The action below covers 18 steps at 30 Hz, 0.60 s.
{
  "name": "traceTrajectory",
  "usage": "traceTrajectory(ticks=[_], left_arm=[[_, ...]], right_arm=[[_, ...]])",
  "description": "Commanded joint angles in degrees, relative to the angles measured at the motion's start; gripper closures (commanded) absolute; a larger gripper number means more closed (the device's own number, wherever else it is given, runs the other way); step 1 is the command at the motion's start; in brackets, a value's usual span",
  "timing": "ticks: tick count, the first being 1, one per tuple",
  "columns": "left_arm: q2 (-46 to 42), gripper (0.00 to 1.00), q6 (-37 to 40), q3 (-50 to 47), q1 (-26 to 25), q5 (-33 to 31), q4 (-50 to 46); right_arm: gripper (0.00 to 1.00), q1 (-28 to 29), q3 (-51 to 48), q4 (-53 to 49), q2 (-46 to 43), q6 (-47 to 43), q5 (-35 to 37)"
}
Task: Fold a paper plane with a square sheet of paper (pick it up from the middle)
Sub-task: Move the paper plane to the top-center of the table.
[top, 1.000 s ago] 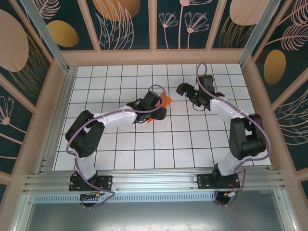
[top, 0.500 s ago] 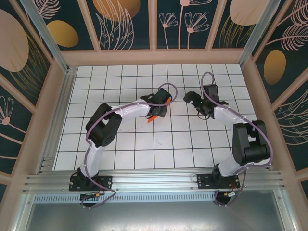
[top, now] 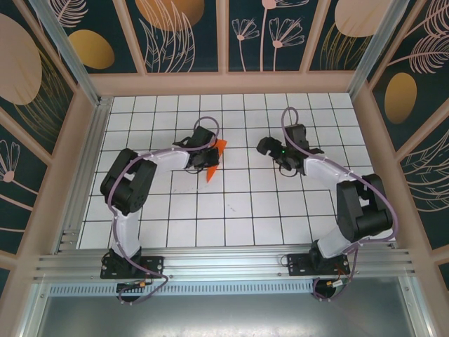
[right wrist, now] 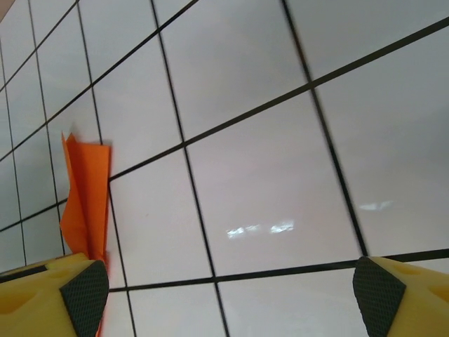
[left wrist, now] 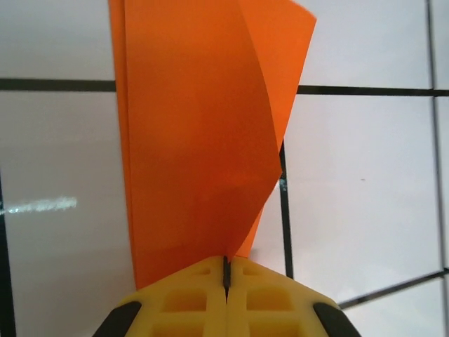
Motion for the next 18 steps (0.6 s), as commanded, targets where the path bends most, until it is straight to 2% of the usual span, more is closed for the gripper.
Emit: traceTrajectory(ticks=[1, 3, 8, 11, 15, 18], left_arm=[[-4.8, 0.95, -9.3, -5.6, 1.4, 10.1, 14.8], [-6.7, 0.93, -10.7, -8.5, 2.0, 11.2, 19.1], [-11.2, 0.89, -11.2, -13.4, 2.6, 8.5, 22.9], [-11.3, 0.87, -13.6, -17.2, 3.7, 10.9, 27.7], [-10.1, 0.89, -17.5, -21.0, 5.0, 13.6, 34.5], [-9.8, 0.91, -19.0, -23.1, 6.0, 13.3, 36.1]], right_arm=[[0.09, 3.7, 3.1, 0.4, 2.3, 0.4, 0.3], [0.09, 5.4, 3.9, 0.6, 3.8, 1.1, -0.1], [0.11, 7.4, 5.9, 0.7, 6.7, 2.3, -0.8], [0.13, 8.4, 7.0, 0.8, 7.8, 2.0, -1.3], [0.26, 10.1, 8.9, -0.1, 9.5, 1.1, -1.4], [0.34, 11.5, 10.4, -0.5, 10.9, 0.0, -1.6]])
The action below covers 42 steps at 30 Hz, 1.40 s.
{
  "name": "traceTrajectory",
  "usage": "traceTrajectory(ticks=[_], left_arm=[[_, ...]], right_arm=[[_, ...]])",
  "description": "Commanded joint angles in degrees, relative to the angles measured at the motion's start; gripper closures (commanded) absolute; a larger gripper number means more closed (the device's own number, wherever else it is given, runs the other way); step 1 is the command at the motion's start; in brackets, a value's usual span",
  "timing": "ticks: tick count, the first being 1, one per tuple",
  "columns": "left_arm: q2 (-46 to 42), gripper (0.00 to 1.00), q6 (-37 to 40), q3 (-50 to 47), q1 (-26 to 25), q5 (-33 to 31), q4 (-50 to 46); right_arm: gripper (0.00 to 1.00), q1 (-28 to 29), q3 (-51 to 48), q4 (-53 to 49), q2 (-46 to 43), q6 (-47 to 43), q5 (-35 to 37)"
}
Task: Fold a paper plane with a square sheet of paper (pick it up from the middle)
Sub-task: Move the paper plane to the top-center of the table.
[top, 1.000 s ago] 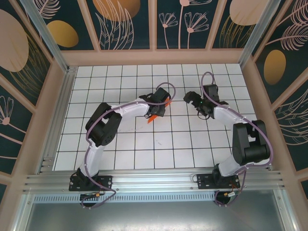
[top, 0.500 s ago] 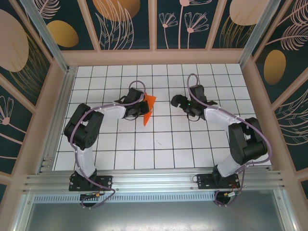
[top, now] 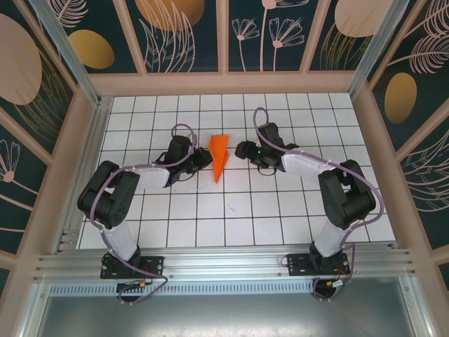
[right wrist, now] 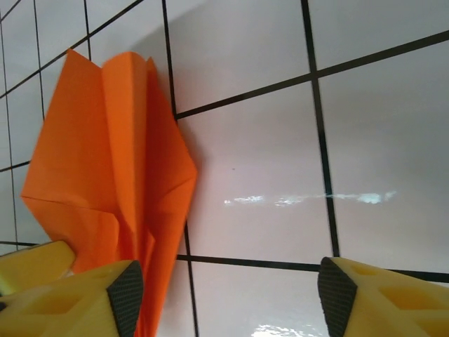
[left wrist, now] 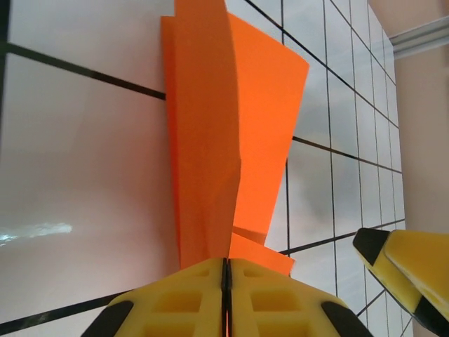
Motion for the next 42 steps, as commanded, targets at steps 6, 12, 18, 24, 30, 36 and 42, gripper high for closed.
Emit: traceTrajectory(ticks=[6, 12, 18, 24, 30, 36, 42], left_arm=[[1.3, 0.93, -3.6, -4.5, 1.7, -0.9, 5.3], [1.3, 0.96, -3.7, -5.2, 1.8, -2.5, 3.5], [0.7, 0.98, -2.8, -5.3, 1.8, -4.6, 0.6], [0.8, 0.99, -2.3, -5.2, 1.8, -4.3, 0.5], [1.4, 0.99, -2.2, -5.0, 1.8, -3.3, 0.9], [1.6, 1.0, -2.3, -5.0, 1.8, -3.4, 0.8], [1.7, 0.99, -2.6, -4.9, 1.8, -4.0, 0.4]], right_arm=[[0.38, 5.2, 7.4, -3.4, 5.4, -3.8, 0.3], [0.52, 9.2, 13.8, -5.8, 10.1, -5.4, 1.2], [0.55, 11.5, 19.4, -8.1, 15.5, -6.3, 1.2], [0.56, 12.5, 21.9, -10.7, 18.0, -6.8, 1.6], [0.53, 13.0, 22.6, -12.0, 19.6, -8.0, -0.1], [0.51, 13.6, 22.7, -12.3, 20.5, -8.7, -0.2], [0.55, 14.0, 23.3, -12.8, 20.7, -8.4, 1.2]])
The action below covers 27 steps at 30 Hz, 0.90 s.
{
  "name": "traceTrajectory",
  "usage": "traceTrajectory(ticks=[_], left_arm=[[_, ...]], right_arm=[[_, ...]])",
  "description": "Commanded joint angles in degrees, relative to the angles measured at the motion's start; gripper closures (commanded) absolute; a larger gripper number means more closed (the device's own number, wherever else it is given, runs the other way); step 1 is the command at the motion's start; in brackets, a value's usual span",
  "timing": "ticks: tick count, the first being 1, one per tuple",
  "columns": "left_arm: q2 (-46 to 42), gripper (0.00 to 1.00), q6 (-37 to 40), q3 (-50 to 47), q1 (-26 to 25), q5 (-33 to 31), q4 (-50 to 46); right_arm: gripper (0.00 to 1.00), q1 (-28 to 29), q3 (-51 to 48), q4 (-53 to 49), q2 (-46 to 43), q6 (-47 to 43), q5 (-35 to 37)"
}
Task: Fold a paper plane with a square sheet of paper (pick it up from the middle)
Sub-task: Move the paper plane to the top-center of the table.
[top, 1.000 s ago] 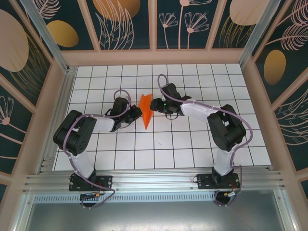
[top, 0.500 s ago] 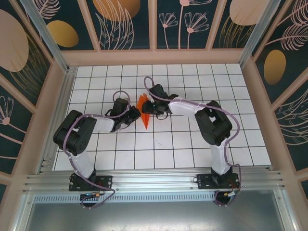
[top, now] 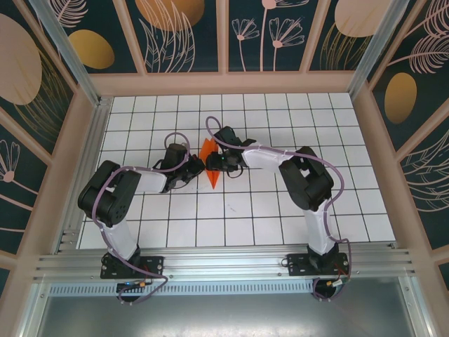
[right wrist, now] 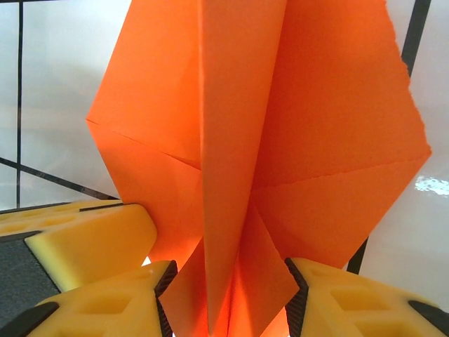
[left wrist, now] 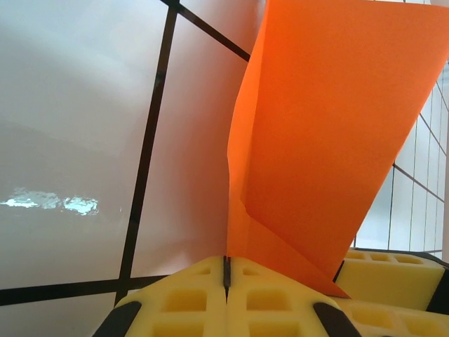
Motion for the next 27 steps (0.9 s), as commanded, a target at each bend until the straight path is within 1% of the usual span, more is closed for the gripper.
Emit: traceTrajectory(ticks=[1, 3, 7, 12, 15, 16, 17, 18, 20, 22, 24, 25, 27], left_arm=[[0.9, 0.99, 0.3, 0.1, 0.4, -0.6, -0.9], [1.1, 0.98, 0.2, 0.0, 0.4, -0.5, -0.8], [1.1, 0.97, -0.2, 0.1, 0.4, -1.2, -1.3], [1.2, 0.93, -0.9, 0.0, 0.5, -1.9, -2.0], [1.0, 0.89, -1.0, 0.3, 0.6, -2.8, -3.2], [0.8, 0.86, -1.2, 0.3, 0.8, -2.7, -3.3], [0.3, 0.8, -1.1, 0.4, 1.1, -2.3, -3.2], [-0.3, 0.74, -1.0, 0.5, 1.5, -1.9, -3.4], [-3.0, 0.57, -0.8, 0.5, 2.4, -1.3, -3.7], [-6.3, 0.44, -0.5, 0.5, 3.2, -0.7, -4.0], [-8.4, 0.37, 0.6, 0.8, 4.1, -1.1, -5.9], [-9.2, 0.35, 1.4, 0.9, 4.5, -1.7, -7.0], [-10.4, 0.32, 2.6, 0.7, 5.6, -3.6, -9.2]], right_arm=[[0.55, 0.9, 2.6, -2.1, 1.3, -0.6, 1.0], [0.57, 1.3, 3.7, -3.2, 1.9, -0.2, 2.3], [0.67, 1.9, 5.7, -5.7, 3.6, 1.5, 5.4], [0.75, 2.5, 8.2, -8.0, 5.0, 3.0, 8.2], [0.88, 2.7, 9.8, -9.8, 5.6, 3.4, 10.6], [0.93, 2.7, 10.5, -10.9, 5.7, 3.5, 12.3], [0.95, 2.7, 11.3, -11.8, 5.7, 3.5, 14.2], [0.97, 2.6, 12.0, -12.9, 5.6, 3.5, 16.0], [0.99, 1.9, 13.6, -15.0, 5.1, 3.2, 19.7], [1.0, 0.7, 14.9, -16.7, 5.0, 2.5, 23.0], [1.0, -1.1, 15.2, -17.1, 5.0, 1.4, 24.9], [1.0, -2.4, 15.3, -17.0, 5.3, 0.5, 24.5], [1.0, -4.5, 15.6, -16.9, 6.1, -1.0, 24.4]])
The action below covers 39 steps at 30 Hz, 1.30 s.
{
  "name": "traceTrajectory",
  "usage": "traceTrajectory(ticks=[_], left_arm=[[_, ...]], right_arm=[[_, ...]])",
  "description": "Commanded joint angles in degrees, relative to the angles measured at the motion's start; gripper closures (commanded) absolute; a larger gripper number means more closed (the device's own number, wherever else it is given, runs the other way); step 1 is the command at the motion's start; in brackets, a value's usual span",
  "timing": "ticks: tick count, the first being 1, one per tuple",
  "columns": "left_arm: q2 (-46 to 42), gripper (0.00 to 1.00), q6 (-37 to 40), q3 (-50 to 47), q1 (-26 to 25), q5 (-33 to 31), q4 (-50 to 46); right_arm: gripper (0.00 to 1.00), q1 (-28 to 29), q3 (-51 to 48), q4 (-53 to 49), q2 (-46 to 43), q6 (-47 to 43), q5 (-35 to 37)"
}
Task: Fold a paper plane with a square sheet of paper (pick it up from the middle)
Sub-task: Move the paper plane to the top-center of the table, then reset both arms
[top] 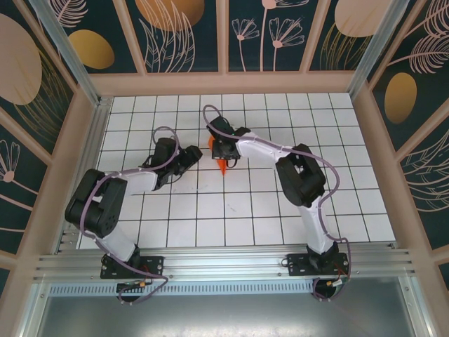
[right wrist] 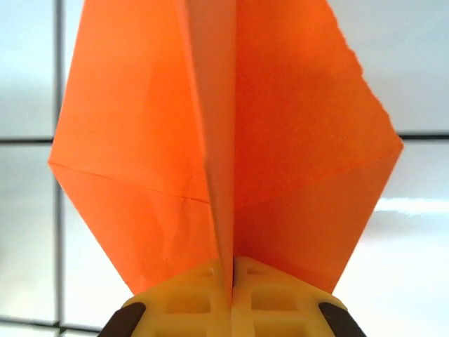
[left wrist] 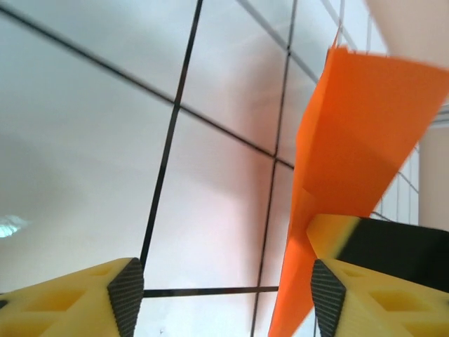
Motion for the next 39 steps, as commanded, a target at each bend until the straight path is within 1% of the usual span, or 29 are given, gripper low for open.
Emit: traceTrajectory(ticks=[1, 4, 7, 9, 11, 16, 19, 22, 23, 24, 25, 28, 30, 31, 33, 37, 39], left_arm=[[-2.5, 0.31, 3.0, 0.3, 1.8, -3.0, -4.8], [-3.8, 0.28, 3.9, 0.0, 3.8, -4.5, -6.7], [-5.2, 0.27, 5.1, 0.6, 4.9, -6.5, -9.0], [-6.0, 0.26, 5.9, 1.1, 5.5, -7.8, -10.5], [-6.7, 0.25, 6.5, 1.4, 6.1, -8.6, -11.6], [-7.9, 0.22, 8.7, 3.5, 6.8, -10.9, -15.1], [-9.0, 0.21, 10.1, 4.9, 7.5, -13.1, -17.2], [-11.0, 0.18, 12.0, 6.1, 8.4, -16.6, -19.5], [-12.1, 0.16, 13.0, 6.4, 8.9, -18.4, -20.4], [-13.1, 0.15, 13.9, 6.6, 9.3, -20.2, -21.0], [-14.3, 0.11, 14.9, 6.5, 9.7, -22.4, -21.5], [-18.1, 0.03, 19.1, 5.5, 10.4, -30.1, -22.4], [-20.5, 0.01, 22.4, 4.1, 10.6, -35.8, -21.4], [-21.8, 0.02, 23.7, 3.2, 10.7, -38.8, -20.9], [-23.8, 0.01, 25.8, 0.7, 11.1, -43.0, -18.4], [-26.4, 0.01, 26.8, -4.8, 14.7, -45.8, -13.1], [-27.7, 0.02, 29.4, -8.8, 15.1, -49.4, -7.5]], right_arm=[[1.0, -4.1, 2.2, -3.6, 1.9, -3.7, 4.9], [0.97, -6.2, 4.5, -4.5, 4.4, -5.5, 5.1], [0.91, -7.4, 7.0, -5.5, 7.1, -6.6, 5.3], [0.85, -7.6, 8.6, -6.4, 8.6, -7.2, 5.5], [0.81, -7.7, 9.9, -7.3, 9.8, -7.2, 5.3], [0.77, -7.8, 13.1, -9.3, 9.8, -6.8, 5.6], [0.68, -7.9, 15.4, -11.1, 7.5, -5.9, 8.4], [0.51, -8.5, 13.7, -10.2, 1.5, -5.0, 11.6], [0.44, -8.8, 12.0, -8.9, -1.4, -4.8, 12.9], [0.4, -9.1, 10.0, -7.5, -3.8, -4.8, 13.3], [0.34, -9.2, 7.2, -5.3, -7.1, -4.8, 13.2], [0.18, -13.2, -3.6, 3.3, -17.1, -5.5, 14.6], [0.05, -15.8, -11.4, 9.5, -23.0, -7.0, 16.9], [0.01, -17.5, -15.4, 12.9, -25.8, -8.4, 17.5], [0.01, -20.8, -22.7, 18.9, -30.4, -10.7, 18.9], [0.01, -26.5, -35.8, 30.4, -36.9, -15.0, 22.1], [0.01, -28.8, -42.4, 37.4, -40.1, -17.0, 22.4]])
